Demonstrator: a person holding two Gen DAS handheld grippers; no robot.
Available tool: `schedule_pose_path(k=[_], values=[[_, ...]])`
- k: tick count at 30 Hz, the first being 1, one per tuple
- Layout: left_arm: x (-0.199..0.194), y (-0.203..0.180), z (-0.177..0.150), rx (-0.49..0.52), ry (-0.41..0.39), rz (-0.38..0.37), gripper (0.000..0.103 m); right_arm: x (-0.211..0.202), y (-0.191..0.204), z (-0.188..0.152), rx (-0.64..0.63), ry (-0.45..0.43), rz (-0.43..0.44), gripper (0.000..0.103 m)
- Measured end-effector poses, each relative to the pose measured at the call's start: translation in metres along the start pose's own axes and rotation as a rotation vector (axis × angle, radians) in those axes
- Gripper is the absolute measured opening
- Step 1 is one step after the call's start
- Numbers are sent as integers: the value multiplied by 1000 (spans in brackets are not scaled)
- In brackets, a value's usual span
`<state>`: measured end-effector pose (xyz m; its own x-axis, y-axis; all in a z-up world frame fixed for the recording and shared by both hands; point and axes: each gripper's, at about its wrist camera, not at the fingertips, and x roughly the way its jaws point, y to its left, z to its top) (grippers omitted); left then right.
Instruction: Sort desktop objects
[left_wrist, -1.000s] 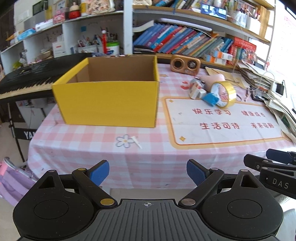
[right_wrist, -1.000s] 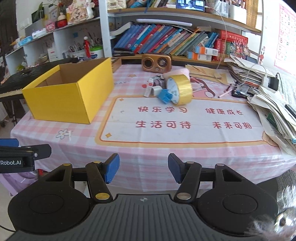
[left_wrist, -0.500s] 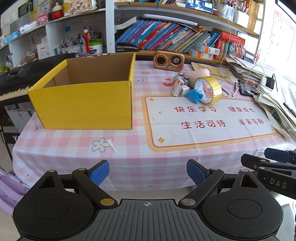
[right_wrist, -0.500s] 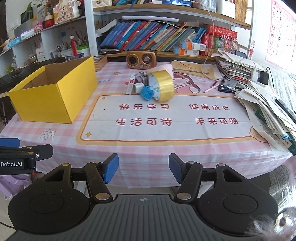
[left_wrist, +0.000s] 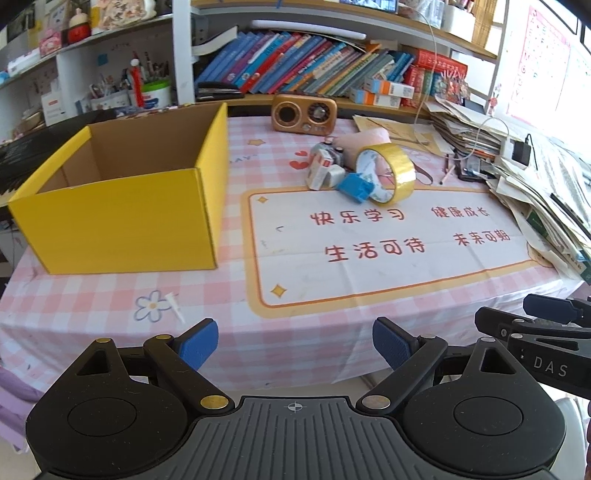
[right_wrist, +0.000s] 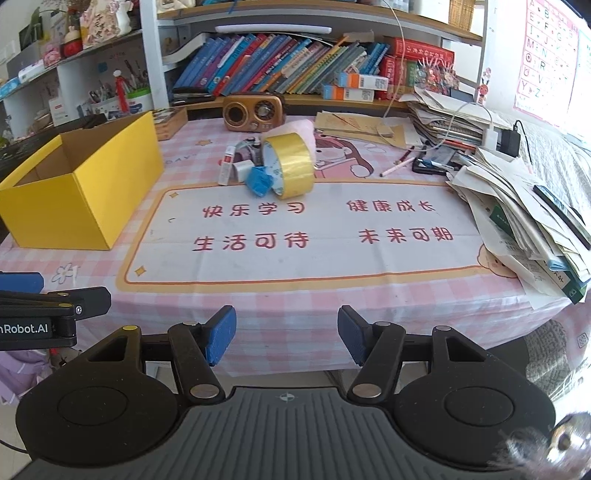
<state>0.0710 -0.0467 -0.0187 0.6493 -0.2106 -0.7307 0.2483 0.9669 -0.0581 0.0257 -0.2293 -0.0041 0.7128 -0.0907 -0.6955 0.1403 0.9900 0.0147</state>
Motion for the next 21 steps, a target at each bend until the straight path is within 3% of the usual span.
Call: schedule_pose_path(k=[21], values=[[34,-24,24,4,27,-13,93,30,-29,22,8,30,12,59]])
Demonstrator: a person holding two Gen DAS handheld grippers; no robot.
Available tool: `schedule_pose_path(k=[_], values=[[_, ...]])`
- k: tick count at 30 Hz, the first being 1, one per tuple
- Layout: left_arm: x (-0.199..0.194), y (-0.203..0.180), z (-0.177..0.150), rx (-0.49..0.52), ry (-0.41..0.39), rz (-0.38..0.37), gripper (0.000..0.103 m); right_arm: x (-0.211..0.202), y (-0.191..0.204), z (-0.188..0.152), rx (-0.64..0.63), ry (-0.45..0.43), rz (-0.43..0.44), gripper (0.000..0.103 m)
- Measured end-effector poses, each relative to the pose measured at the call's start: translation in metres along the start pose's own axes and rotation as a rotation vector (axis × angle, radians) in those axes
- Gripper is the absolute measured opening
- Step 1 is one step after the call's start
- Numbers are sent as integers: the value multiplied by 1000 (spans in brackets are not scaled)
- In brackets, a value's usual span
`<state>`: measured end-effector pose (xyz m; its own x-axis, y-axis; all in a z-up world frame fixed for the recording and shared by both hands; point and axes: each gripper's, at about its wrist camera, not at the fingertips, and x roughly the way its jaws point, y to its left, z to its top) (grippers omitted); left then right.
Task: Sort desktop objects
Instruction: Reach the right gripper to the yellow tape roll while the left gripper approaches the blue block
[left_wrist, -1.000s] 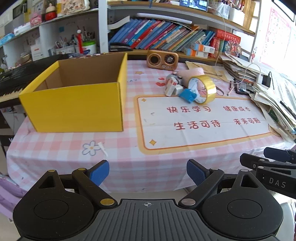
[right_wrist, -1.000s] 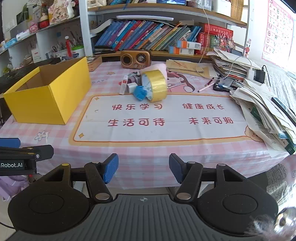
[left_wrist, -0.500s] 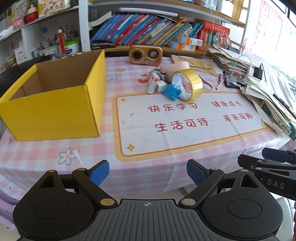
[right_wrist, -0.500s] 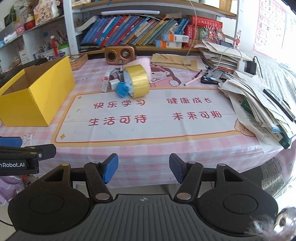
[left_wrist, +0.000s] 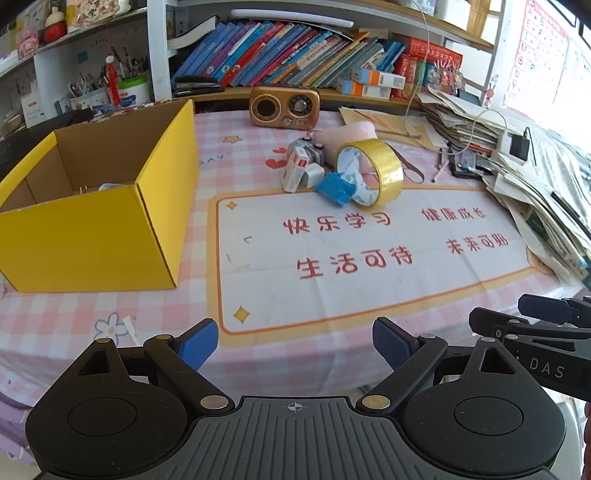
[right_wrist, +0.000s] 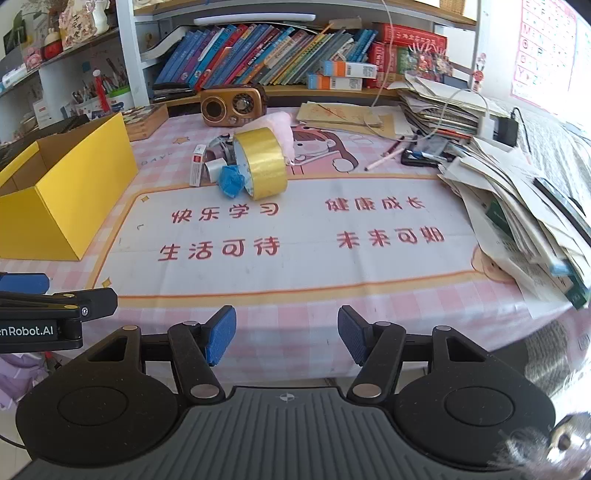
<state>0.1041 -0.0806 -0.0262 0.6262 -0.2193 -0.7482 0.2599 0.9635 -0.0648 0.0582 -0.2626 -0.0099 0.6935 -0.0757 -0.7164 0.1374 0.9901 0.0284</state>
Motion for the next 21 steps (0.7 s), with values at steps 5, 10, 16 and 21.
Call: schedule_pose_path(k=[5,10,16,21], values=[[10,-4,11,-22,-5,19,93,15,-6,15,-27,3,27,59],[23,-10,23,-42,-7,42,93,30,-15,30,-50,8,53,59],[34,-18,37,-55,-18,77,93,48,-27,49,-73,6,92,59],[40,-21,46,-68,-24,119,93,63,-32,63,-93,2,135,59]])
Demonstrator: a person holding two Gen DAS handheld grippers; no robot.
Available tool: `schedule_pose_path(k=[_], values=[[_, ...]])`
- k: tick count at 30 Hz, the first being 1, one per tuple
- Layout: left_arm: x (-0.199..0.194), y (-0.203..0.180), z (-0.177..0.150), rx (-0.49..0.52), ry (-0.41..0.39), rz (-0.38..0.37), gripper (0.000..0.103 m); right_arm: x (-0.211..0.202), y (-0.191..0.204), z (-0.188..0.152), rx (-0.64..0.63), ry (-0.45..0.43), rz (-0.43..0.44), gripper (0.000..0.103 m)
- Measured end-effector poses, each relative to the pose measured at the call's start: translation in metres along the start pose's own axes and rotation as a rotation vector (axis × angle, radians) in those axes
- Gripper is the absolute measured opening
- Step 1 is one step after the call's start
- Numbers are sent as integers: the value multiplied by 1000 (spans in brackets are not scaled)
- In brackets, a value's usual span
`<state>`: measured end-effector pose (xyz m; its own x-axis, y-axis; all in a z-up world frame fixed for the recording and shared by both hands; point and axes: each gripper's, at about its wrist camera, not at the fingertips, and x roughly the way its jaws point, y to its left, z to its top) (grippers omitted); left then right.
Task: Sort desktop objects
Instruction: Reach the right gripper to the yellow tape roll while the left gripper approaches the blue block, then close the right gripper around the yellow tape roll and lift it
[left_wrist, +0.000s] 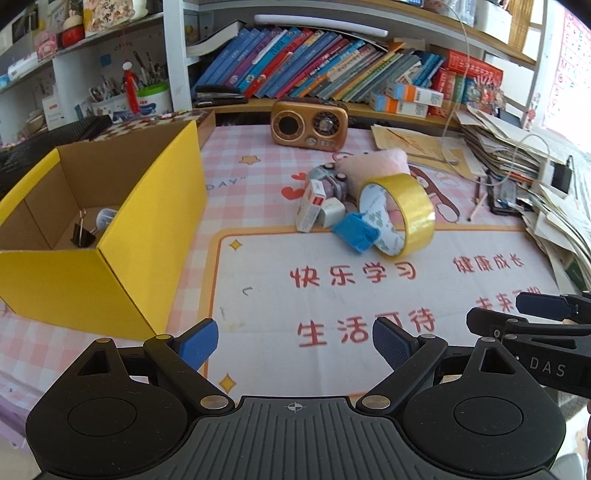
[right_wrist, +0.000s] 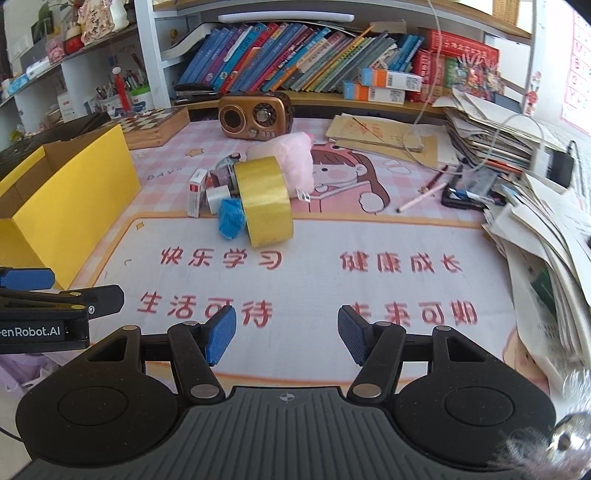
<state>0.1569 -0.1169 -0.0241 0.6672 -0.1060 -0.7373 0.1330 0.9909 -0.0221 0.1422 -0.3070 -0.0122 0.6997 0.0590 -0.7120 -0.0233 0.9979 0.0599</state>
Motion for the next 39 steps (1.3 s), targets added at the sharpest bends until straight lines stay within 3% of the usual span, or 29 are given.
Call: schedule_pose_path(k=[23,39], values=[[32,-12,34,-41,7,142,93,76,-14,67,-137,-14,147,64],[43,-11,42,-50,21,180,93,113,-1,85,-195,10,178,64]])
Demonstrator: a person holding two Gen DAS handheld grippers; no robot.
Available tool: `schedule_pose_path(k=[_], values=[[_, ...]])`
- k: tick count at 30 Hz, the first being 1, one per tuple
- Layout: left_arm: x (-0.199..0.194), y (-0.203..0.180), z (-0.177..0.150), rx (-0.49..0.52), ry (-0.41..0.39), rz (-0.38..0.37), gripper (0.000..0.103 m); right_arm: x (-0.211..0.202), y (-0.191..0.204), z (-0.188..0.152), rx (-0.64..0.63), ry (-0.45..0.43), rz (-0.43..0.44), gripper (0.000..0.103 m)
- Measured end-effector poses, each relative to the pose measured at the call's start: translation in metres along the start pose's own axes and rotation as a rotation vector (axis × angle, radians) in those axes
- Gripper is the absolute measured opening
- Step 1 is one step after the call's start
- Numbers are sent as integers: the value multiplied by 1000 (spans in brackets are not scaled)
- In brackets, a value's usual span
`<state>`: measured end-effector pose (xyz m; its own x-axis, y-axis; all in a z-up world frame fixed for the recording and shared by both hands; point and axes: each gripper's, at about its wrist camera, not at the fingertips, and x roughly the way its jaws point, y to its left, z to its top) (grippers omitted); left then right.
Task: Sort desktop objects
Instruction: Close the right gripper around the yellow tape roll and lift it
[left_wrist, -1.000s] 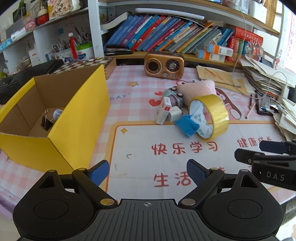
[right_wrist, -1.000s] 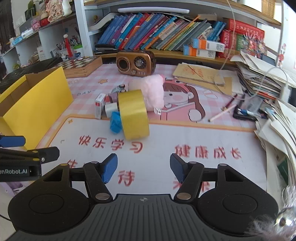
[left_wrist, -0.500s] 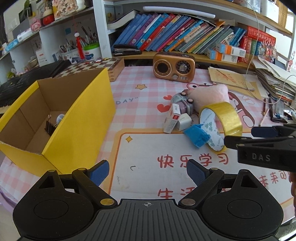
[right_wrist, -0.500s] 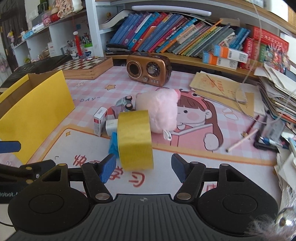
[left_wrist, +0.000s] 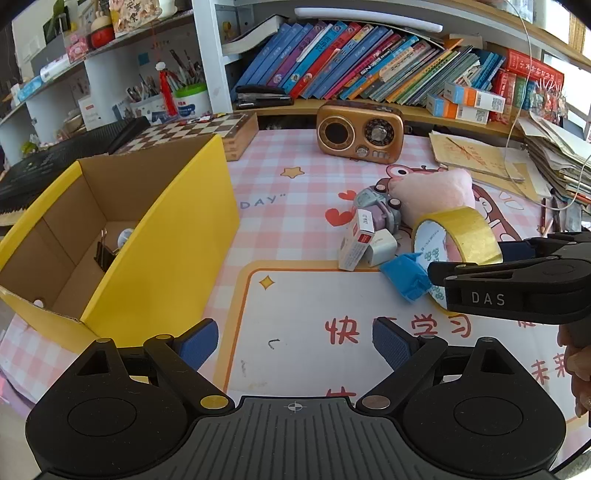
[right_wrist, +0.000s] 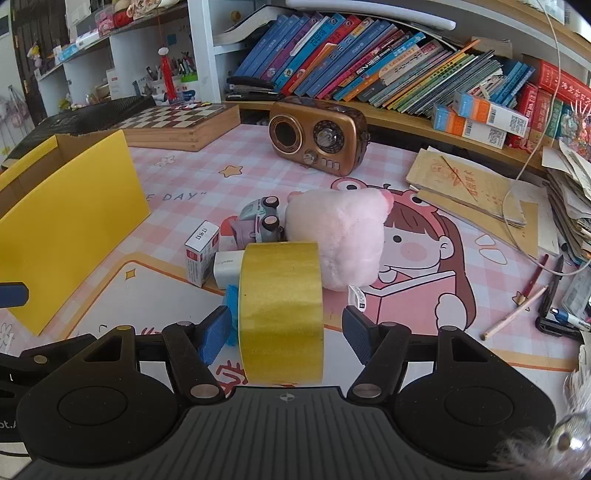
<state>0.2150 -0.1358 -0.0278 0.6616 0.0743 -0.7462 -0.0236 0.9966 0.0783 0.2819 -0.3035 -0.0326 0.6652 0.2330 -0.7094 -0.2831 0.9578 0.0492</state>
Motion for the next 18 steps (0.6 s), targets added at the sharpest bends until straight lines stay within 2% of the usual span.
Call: schedule_pose_path(k=[4,7,11,13,15,18], values=[[2,0,1,1,1,-1,93,3,0,0,-3,6,-4,63],[5,-1,3,4,1,-3,93,2,0,1,-13,2,-22,58],[7,-3,7,10,-5,-7,93,1,2,3,-53,-8,-47,57],[7,-4,8,14,-8,-9,93,2,2,3,-64,-5,-43,54],[8,-5,9,16,-9,-10,93,2,2,3,-64,5,-13,40],[9,-8,11,20,-11,-12,93,1,1,4,-63,10,8,39]])
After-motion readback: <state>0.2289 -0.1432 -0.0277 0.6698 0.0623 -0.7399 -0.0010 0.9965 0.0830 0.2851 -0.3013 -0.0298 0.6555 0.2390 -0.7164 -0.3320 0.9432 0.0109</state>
